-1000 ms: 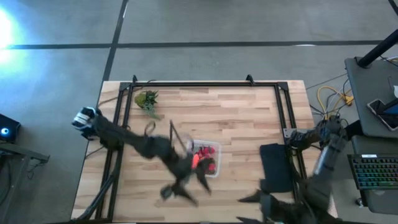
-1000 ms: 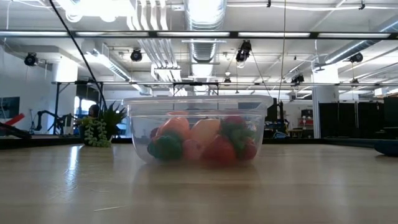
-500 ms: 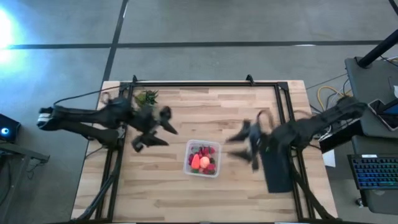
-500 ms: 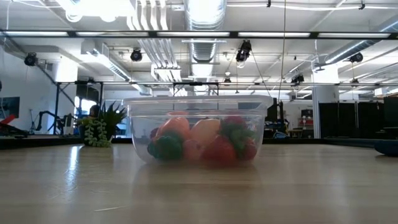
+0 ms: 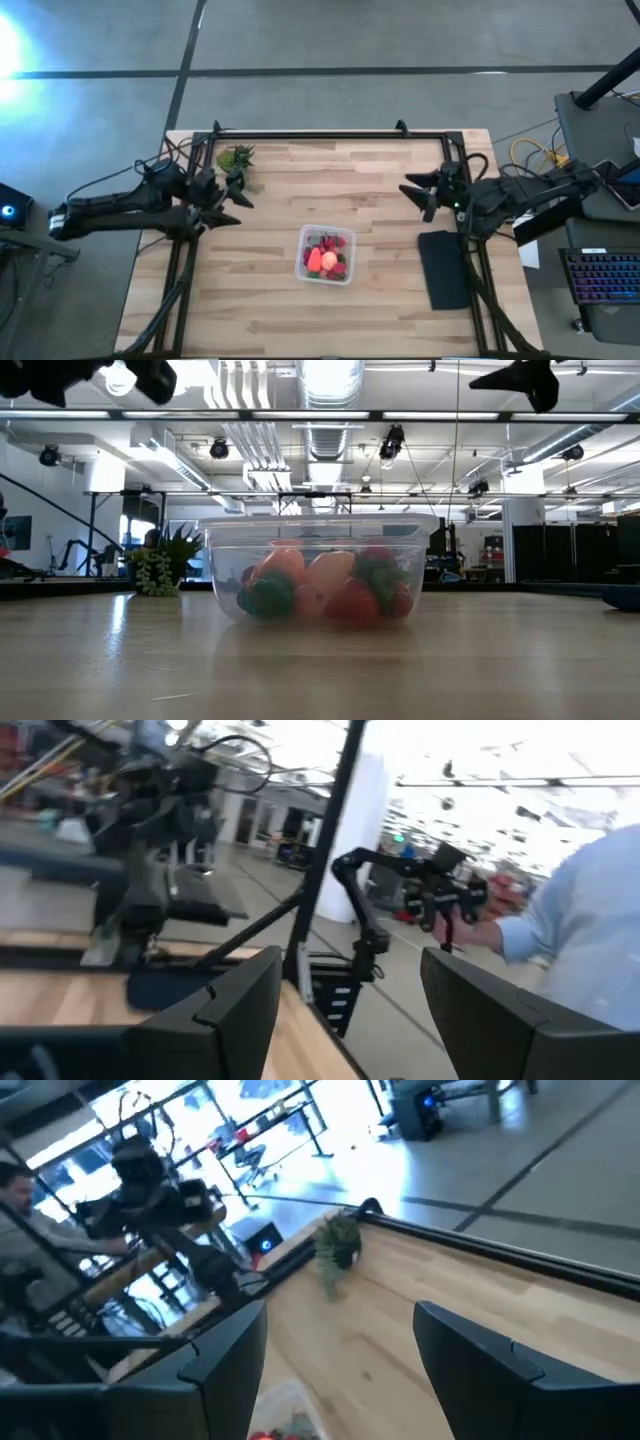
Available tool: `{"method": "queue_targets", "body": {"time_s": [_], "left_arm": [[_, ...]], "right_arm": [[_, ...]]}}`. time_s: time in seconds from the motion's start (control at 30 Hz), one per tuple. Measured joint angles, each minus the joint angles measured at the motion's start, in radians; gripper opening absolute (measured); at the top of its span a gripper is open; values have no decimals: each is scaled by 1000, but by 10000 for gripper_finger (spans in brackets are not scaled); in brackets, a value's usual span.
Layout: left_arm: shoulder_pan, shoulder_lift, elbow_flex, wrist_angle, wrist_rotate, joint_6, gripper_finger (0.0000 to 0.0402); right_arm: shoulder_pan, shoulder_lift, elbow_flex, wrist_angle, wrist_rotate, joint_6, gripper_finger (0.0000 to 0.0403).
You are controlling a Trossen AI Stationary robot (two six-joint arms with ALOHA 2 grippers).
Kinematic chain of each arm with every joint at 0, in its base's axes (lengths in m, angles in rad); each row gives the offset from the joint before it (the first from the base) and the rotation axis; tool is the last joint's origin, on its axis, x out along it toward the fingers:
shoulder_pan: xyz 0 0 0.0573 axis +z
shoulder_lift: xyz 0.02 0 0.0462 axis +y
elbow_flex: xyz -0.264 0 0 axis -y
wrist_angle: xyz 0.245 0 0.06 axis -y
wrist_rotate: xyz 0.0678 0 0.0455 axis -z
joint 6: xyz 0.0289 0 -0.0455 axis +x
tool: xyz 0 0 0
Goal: Pick and placing Produce into tupperware
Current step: Return to Home Position
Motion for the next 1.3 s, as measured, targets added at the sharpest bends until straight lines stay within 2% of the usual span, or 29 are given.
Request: {"method": "queue_targets", "body": {"time_s": [0.07,0.17,0.27,0.4,0.6,0.73,0.87,1.0,1.1,1.3], "left_arm": [[21,-26,-39,-6,-14,-38,226],[47,-69,-99,-51,-117,-83,226],[59,-139,-153,-65,-196,-92,226],[65,-229,-202,-78,-219,-91,226],[65,-356,-242,-268,-269,-77,226],[65,-434,-281,-265,-272,-76,226],[65,-491,-306,-264,-274,-81,226],[65,-489,-313,-263,-286,-81,226],[65,-475,-327,-260,-353,-77,226],[65,-471,-351,-268,-565,-62,226]], "right_arm": [[0,-33,-28,-13,15,25,244],[3,-57,-71,-11,-22,-55,244],[3,-62,-111,-17,-18,-63,244],[3,-62,-162,-4,-14,-71,244],[7,-94,-258,15,-14,31,244],[17,-127,-314,69,-22,16,244],[17,-208,-343,69,-26,-1,244],[17,-313,-363,73,-40,-84,244],[16,-398,-389,70,-40,-132,244],[16,-517,-428,68,-42,-151,244]]}}
